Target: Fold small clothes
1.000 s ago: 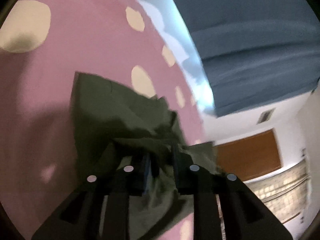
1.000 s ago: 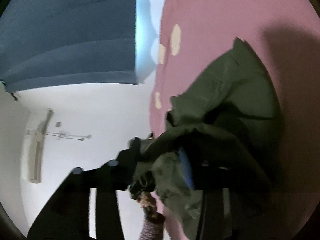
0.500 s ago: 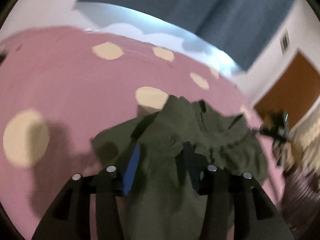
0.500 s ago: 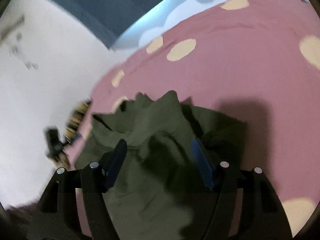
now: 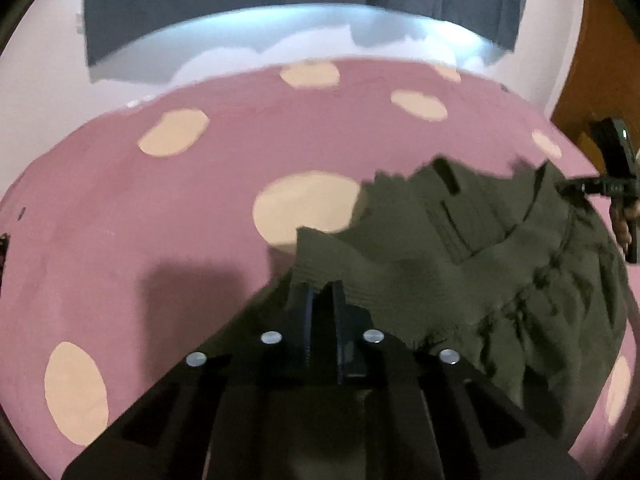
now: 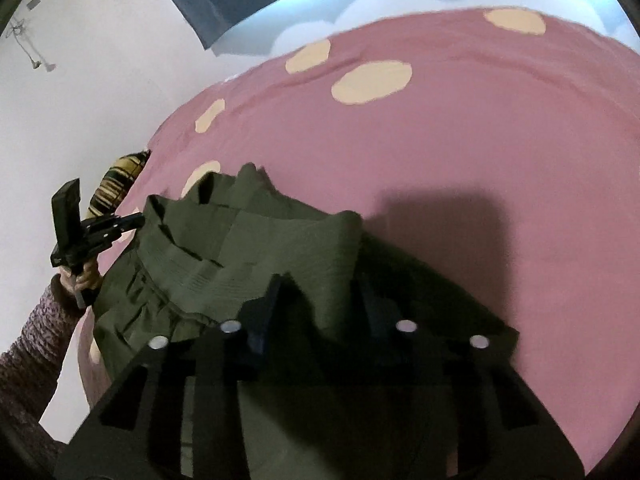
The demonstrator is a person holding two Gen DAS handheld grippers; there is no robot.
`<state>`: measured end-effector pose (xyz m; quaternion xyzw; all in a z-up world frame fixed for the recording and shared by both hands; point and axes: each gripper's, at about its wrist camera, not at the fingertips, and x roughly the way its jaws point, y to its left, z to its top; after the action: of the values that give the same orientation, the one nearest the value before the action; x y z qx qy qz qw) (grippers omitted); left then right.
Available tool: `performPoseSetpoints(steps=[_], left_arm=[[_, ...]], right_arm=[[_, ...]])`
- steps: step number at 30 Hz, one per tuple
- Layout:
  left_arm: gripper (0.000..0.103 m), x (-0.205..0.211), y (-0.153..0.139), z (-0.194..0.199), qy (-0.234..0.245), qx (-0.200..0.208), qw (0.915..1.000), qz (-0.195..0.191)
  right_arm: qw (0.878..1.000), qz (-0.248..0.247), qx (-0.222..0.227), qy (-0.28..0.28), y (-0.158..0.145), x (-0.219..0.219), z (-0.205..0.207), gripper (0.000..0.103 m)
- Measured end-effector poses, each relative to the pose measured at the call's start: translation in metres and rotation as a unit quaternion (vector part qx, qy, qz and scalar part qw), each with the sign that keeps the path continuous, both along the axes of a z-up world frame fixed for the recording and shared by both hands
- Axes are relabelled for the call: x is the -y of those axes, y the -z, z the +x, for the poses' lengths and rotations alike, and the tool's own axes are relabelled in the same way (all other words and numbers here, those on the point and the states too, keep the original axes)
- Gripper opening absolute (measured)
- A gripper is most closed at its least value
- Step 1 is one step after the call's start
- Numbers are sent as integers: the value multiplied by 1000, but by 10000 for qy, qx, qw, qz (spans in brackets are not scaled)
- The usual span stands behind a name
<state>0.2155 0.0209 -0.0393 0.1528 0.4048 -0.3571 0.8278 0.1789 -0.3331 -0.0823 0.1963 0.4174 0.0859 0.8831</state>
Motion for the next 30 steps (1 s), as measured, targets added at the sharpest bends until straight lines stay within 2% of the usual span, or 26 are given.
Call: performPoseSetpoints(steps=[1, 3, 5, 6, 9, 11, 14, 15, 16, 17, 18, 19, 21, 24, 26, 27, 28, 29, 30], left_arm=[[0, -3, -7, 0, -109, 99, 9998, -95], [0, -13, -27, 7, -560, 434, 9967, -401], [0, -25, -36, 23, -942, 358, 9924, -704], [0, -29, -33, 33, -991, 142, 9917, -807], [0, -28, -12, 39, -677, -359, 9943, -738], [0, -28, -7, 29, -441, -270, 9966, -648], [1, -31, -7, 20, -156, -287, 9968, -730], [7, -30, -7, 20, -120, -326, 9968, -719], [22, -28, -7, 21, -104, -358, 9967, -725], [31, -23, -6, 22, -87, -381, 9964, -746], [45, -20, -5, 23, -45, -413, 9960, -792], [50, -17, -5, 23, 20, -454, 9954, -844], [50, -8, 0, 25, 116, -543, 9949, -839], [50, 5, 9, 22, 149, -436, 9977, -500], [36, 11, 16, 20, 122, -315, 9992, -199], [27, 14, 20, 19, 64, -234, 9997, 10], [19, 16, 22, 18, 27, -149, 9998, 114], [16, 16, 22, 16, -18, -46, 9999, 164], [13, 15, 20, 15, -54, 14, 9999, 160]], right_arm=[[9999, 7, 72, 73, -5, 0, -2, 11], [9987, 340, 312, 210, -19, 8, -4, 11], [9978, 483, 385, 254, -25, 13, 2, 10], [9984, 391, 321, 256, -24, 11, 7, 11], [9991, 265, 58, 314, -6, 13, 18, 12], [9991, 308, 3, 288, 2, 17, 17, 14], [9974, 645, 93, 305, 7, 28, 10, 27], [9972, 679, 94, 311, 8, 30, 10, 36], [9971, 679, 118, 334, 8, 32, 10, 45], [9970, 685, 151, 339, 7, 32, 11, 48], [9969, 698, 181, 325, 7, 32, 12, 54], [9969, 710, 193, 292, 7, 32, 14, 59], [9971, 696, 183, 248, 8, 30, 19, 63], [9983, 542, 6, 202, 15, 25, 26, 63], [9989, 450, -38, 127, 18, 20, 27, 60], [9991, 420, -39, 72, 19, 17, 28, 38], [9991, 422, -38, -10, 20, 13, 28, 29], [9996, 271, -74, -2, 19, 8, 27, 25], [9999, 105, -71, 32, 18, 5, 26, 14]])
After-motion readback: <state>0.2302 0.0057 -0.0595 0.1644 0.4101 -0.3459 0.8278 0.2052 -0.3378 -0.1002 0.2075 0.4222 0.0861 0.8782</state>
